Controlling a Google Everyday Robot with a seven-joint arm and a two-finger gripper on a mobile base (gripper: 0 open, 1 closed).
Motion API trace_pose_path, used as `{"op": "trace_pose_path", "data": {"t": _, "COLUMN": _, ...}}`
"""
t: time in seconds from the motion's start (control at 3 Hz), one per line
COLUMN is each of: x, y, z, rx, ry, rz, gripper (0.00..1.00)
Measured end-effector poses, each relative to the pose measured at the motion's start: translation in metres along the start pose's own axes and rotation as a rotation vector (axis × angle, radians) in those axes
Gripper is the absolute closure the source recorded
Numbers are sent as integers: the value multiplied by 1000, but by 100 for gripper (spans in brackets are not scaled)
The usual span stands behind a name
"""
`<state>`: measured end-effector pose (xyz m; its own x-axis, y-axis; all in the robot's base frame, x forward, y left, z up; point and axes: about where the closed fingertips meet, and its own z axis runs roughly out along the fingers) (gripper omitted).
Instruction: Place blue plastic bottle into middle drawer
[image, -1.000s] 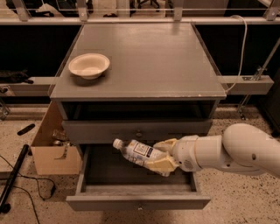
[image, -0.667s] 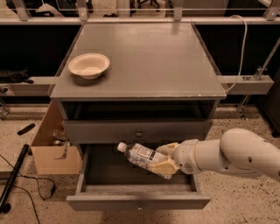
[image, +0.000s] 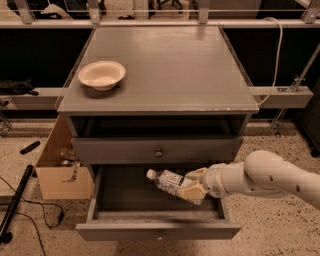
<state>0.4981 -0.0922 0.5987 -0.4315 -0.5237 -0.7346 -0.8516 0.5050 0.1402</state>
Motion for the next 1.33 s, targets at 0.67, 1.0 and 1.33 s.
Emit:
{"op": "trace_pose_path", "data": {"t": 0.67, "x": 41, "y": -40, "z": 53, "rx": -32, "ry": 64, "rz": 39, "gripper": 100}}
{"op": "trace_pose_path", "data": {"t": 1.0, "x": 60, "y": -58, "z": 108, "rx": -67, "ry": 70, "rz": 86, "gripper": 100}}
{"op": "trace_pose_path", "data": {"t": 1.33, "x": 63, "y": -58, "z": 123, "rx": -81, "ry": 82, "rz": 85, "gripper": 100}}
